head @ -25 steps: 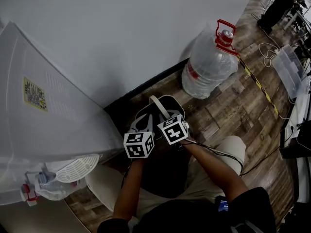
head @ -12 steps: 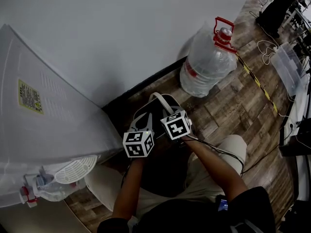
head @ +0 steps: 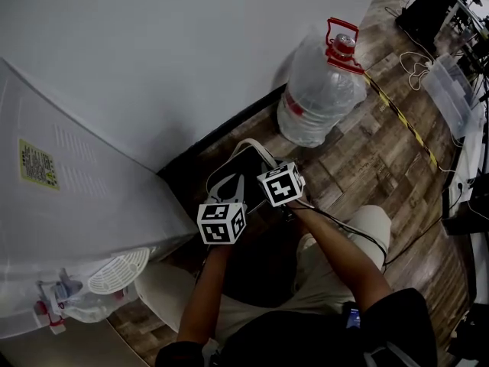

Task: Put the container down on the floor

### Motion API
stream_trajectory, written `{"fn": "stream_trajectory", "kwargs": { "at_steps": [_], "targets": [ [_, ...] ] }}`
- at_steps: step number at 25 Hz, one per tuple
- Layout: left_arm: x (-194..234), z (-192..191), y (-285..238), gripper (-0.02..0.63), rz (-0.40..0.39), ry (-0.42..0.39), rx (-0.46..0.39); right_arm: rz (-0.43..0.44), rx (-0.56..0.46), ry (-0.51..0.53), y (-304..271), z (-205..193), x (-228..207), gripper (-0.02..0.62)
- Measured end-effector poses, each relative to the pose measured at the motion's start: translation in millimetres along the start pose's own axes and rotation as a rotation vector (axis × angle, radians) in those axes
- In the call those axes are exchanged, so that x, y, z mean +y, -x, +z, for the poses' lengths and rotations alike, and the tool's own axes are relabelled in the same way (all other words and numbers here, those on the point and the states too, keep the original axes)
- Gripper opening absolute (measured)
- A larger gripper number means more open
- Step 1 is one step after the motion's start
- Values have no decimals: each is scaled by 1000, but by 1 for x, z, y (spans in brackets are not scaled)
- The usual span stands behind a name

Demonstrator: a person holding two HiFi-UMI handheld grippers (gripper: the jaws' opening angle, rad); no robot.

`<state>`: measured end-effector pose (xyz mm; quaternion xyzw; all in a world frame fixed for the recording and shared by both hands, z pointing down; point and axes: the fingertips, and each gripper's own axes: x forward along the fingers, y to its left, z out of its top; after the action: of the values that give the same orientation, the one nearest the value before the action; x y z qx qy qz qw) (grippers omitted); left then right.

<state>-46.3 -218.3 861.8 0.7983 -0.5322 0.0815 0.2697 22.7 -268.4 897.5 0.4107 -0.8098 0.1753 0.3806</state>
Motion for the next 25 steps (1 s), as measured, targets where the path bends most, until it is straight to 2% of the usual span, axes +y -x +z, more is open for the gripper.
{"fn": "stream_trajectory", "kwargs": {
  "at_steps": [5, 25],
  "targets": [
    [-5, -4, -4, 17, -14, -5, 10, -21, 36, -23, -5, -6, -11, 32],
    [-10, -15, -18, 17, -33, -13, 40, -85, 61, -57, -25, -15, -45, 44]
  ]
}}
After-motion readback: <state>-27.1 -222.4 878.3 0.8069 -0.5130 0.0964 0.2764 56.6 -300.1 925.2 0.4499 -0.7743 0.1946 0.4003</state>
